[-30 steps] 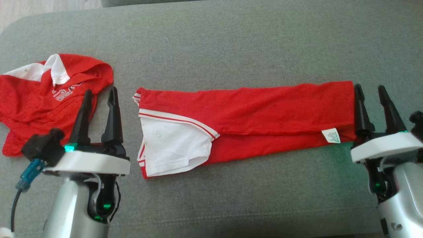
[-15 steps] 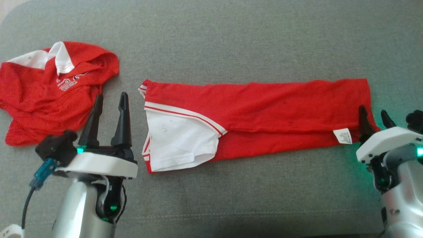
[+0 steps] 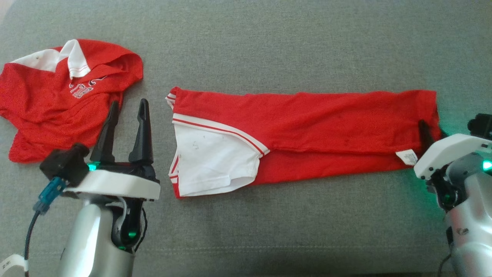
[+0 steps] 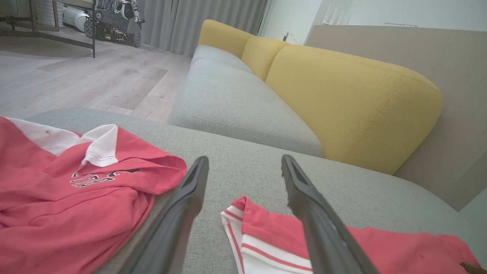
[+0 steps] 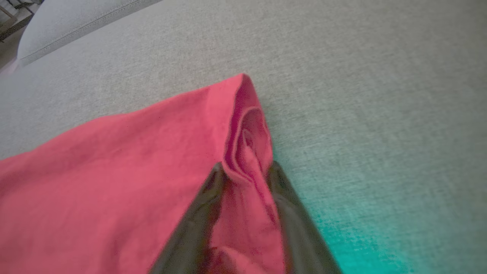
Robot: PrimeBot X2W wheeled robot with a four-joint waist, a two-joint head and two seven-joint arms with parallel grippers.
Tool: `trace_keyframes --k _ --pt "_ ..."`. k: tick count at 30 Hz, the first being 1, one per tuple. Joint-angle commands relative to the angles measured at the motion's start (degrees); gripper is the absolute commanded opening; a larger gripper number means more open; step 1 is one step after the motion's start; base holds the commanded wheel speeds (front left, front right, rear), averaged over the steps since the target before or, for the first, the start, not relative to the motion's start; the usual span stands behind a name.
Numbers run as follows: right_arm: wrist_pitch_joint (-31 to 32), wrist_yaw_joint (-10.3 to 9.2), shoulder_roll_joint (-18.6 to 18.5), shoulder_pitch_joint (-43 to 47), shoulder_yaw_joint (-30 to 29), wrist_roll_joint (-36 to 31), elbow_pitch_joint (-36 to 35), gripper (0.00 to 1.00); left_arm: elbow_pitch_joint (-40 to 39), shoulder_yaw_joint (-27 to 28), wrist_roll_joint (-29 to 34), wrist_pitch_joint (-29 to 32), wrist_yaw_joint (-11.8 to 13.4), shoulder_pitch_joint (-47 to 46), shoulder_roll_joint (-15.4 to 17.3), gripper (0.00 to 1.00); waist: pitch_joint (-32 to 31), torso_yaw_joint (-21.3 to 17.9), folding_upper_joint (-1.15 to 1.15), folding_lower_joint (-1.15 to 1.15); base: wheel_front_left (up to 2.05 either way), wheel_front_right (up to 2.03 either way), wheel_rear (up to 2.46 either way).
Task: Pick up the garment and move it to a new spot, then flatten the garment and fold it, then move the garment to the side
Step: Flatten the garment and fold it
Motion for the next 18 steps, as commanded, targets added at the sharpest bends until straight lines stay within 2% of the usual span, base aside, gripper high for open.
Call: trace_keyframes --k 1,5,7,9,12,15,18 --pt "0.55 0.37 -0.47 -0.17 2.01 0.66 -0.72 0.0 -2.17 2.01 0.18 -0.69 -0.34 -2.04 0.55 1.0 0.03 -0.09 0.0 0.0 0.0 0.0 0.0" --pt "-0.05 0.37 -2.13 -0.19 2.88 1.93 -1.01 0.0 -2.2 2.25 0.23 -0.69 -0.34 -2.14 0.71 1.0 -0.09 -0.35 0.0 0.0 0.0 0.0 0.0" --pt "-1.6 0.37 -4.04 -0.38 1.11 0.67 -0.03 0.0 -2.21 2.46 0.19 -0.69 -0.34 -2.09 0.71 1.0 -0.42 -0.67 0.0 0.0 0.0 0.0 0.0" --pt "-2.94 0.37 -5.32 -1.06 -3.53 -1.37 2.42 0.0 -2.15 2.5 0.17 -0.69 -0.35 -1.97 0.72 1.0 -0.75 -0.96 0.0 0.0 0.0 0.0 0.0" --pt "-5.62 0.37 -6.43 -2.6 -9.95 -7.89 5.26 0.0 -1.91 2.28 0.14 -0.69 -0.35 -1.74 0.69 1.0 -1.33 -1.21 0.0 0.0 0.0 0.0 0.0" --pt "-7.61 0.37 -5.36 -4.26 -14.59 -13.81 6.0 0.0 -1.75 2.1 0.03 -0.69 -0.35 -1.6 0.64 1.0 -1.91 -1.38 0.0 0.0 0.0 0.0 0.0" --pt "-8.33 0.37 -3.43 -5.28 -15.93 -17.74 5.71 0.0 -1.55 1.95 -0.05 -0.69 -0.35 -1.4 0.57 1.0 -2.52 -1.43 0.0 0.0 0.0 0.0 0.0"
